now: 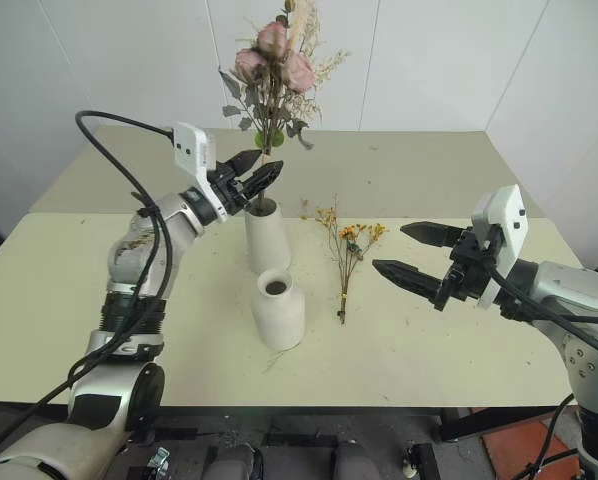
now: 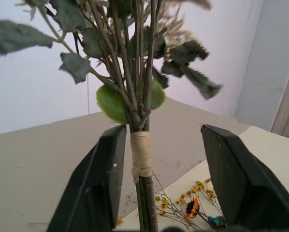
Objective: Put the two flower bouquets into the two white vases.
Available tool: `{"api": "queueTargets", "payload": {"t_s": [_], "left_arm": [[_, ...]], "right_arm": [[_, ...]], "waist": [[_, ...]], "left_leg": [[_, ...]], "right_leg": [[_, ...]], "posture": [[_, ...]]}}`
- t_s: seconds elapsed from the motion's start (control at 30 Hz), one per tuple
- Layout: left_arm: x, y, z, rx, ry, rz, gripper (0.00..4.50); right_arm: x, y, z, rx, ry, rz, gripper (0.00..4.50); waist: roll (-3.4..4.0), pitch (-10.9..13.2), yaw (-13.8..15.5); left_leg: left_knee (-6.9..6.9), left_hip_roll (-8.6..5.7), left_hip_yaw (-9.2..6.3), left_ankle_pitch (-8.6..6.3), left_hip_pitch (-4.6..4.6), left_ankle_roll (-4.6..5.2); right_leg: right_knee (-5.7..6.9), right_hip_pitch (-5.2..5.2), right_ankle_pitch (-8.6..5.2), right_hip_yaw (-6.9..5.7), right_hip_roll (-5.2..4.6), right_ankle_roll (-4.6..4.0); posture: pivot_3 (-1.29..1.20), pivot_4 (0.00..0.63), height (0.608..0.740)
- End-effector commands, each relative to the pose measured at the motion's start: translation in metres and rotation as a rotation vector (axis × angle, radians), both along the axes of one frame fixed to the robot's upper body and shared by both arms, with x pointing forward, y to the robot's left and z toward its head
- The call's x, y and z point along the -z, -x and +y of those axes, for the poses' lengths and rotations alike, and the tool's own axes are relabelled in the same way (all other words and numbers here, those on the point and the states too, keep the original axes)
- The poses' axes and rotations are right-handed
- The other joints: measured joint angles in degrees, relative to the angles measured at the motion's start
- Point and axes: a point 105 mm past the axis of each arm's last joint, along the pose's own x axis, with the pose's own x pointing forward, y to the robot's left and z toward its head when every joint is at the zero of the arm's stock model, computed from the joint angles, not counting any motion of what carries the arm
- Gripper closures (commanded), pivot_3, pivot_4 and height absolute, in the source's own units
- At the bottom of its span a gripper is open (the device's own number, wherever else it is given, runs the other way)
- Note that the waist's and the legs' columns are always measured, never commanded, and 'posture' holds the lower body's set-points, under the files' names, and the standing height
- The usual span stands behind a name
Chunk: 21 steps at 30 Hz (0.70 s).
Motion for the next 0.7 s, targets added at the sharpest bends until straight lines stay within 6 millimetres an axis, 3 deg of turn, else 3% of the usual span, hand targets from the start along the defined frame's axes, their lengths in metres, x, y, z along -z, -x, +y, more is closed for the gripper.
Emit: {"api": "queueTargets", "payload": {"t_s": [0.03, 0.1, 0.37, 0.43, 0.57, 0.7], "left_arm": [[-0.016, 0.023, 0.011, -0.005, -0.001, -0.036, 0.46], [-0.015, 0.037, 0.026, -0.042, -0.008, -0.026, 0.04], [-0.013, 0.085, 0.062, -0.083, -0.085, 0.006, 0.04], [-0.014, 0.099, 0.065, -0.044, -0.129, 0.002, 0.04], [-0.012, 0.140, 0.068, 0.154, -0.296, -0.015, 0.04], [-0.009, 0.166, 0.075, 0.313, -0.422, 0.008, 0.04]], "right_arm": [[0.000, 0.000, 0.001, -0.013, 0.005, -0.008, 0.00], [0.008, -0.006, 0.004, -0.015, 0.010, 0.016, 0.00], [0.029, -0.029, 0.012, 0.007, 0.092, 0.083, 0.00], [0.036, -0.037, 0.015, 0.042, 0.117, 0.131, 0.00], [0.051, -0.063, 0.022, 0.183, 0.116, 0.407, 0.00], [0.054, -0.073, 0.032, 0.242, 0.177, 0.594, 0.00]], "waist": [[0.00, 0.00, -0.01], [0.01, -0.01, -0.39], [0.01, -0.01, -0.09], [0.01, -0.01, -0.03], [0.01, -0.01, -0.57], [0.03, 0.00, -0.69]], "left_leg": [[0.00, 0.00, 0.00, 0.00, 0.01, 0.00], [0.00, 0.01, 0.01, 0.00, 0.05, 0.00], [0.00, 0.03, 0.02, 0.00, 0.13, 0.00], [-0.01, 0.03, 0.02, 0.00, 0.13, 0.00], [-0.01, 0.05, 0.05, 0.01, 0.13, -0.02], [-0.07, 0.09, 0.07, 0.01, 0.13, -0.03]], "right_leg": [[0.00, 0.01, 0.00, 0.00, 0.00, 0.00], [0.00, 0.03, 0.00, 0.03, 0.00, 0.00], [0.06, 0.04, 0.00, 0.06, 0.02, 0.00], [0.06, 0.03, 0.00, 0.05, 0.02, 0.00], [0.09, -0.01, 0.02, 0.08, 0.03, -0.05], [0.06, -0.06, 0.03, 0.07, 0.08, -0.13]], "posture": [[0.00, 0.150, 0.740], [0.00, 0.150, 0.740], [0.00, 0.150, 0.740], [0.00, 0.150, 0.740], [0.00, 0.150, 0.740], [0.00, 0.150, 0.740]]}}
